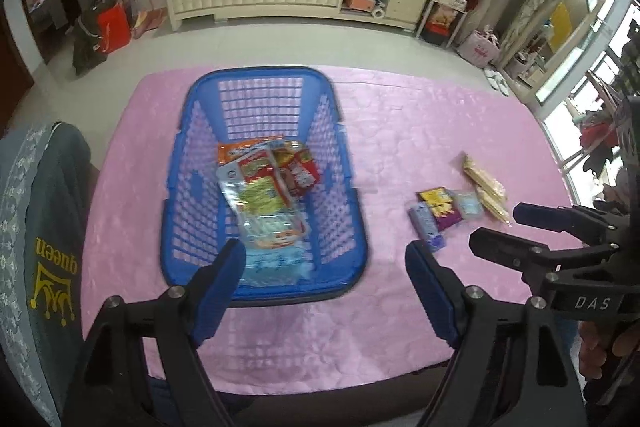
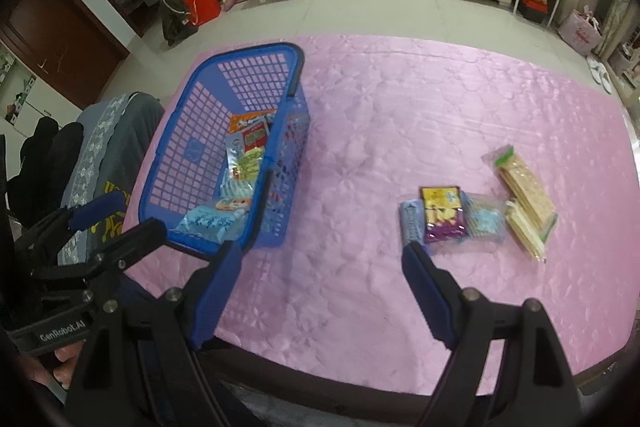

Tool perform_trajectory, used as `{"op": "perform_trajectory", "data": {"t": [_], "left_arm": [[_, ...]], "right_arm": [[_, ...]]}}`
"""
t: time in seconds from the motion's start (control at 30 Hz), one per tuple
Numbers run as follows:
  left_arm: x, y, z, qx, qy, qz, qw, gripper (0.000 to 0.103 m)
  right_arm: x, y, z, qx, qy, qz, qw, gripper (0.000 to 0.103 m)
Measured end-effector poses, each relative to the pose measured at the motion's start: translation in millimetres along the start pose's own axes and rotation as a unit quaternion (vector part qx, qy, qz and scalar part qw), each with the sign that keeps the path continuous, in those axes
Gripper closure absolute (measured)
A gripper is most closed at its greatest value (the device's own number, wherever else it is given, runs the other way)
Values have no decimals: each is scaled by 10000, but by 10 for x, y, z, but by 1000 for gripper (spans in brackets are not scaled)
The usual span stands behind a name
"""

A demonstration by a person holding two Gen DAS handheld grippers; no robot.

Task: Organize snacks
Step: 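Move both open tools back to the remaining snacks on the table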

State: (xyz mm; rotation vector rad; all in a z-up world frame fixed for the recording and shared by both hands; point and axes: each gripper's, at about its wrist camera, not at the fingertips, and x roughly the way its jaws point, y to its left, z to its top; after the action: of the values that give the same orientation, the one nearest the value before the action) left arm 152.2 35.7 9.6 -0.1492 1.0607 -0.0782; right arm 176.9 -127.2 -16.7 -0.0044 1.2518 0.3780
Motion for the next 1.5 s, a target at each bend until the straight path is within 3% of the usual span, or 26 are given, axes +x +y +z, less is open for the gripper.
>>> {"op": "perform_trajectory", "data": {"t": [0.37, 0.8, 1.5], "left_arm": [[166, -723, -73, 381, 141, -235, 9989, 22], [667, -1405, -85, 815, 499, -283, 9950, 22], [1913, -1475, -48, 341, 1506, -33, 9880, 22]], "right_arm": [[-265, -626, -209, 343, -110, -243, 9991, 17], [-138, -1359, -447, 417, -34, -538, 9977, 17], [586, -2391, -396, 1086, 547, -293, 9922, 17]]}}
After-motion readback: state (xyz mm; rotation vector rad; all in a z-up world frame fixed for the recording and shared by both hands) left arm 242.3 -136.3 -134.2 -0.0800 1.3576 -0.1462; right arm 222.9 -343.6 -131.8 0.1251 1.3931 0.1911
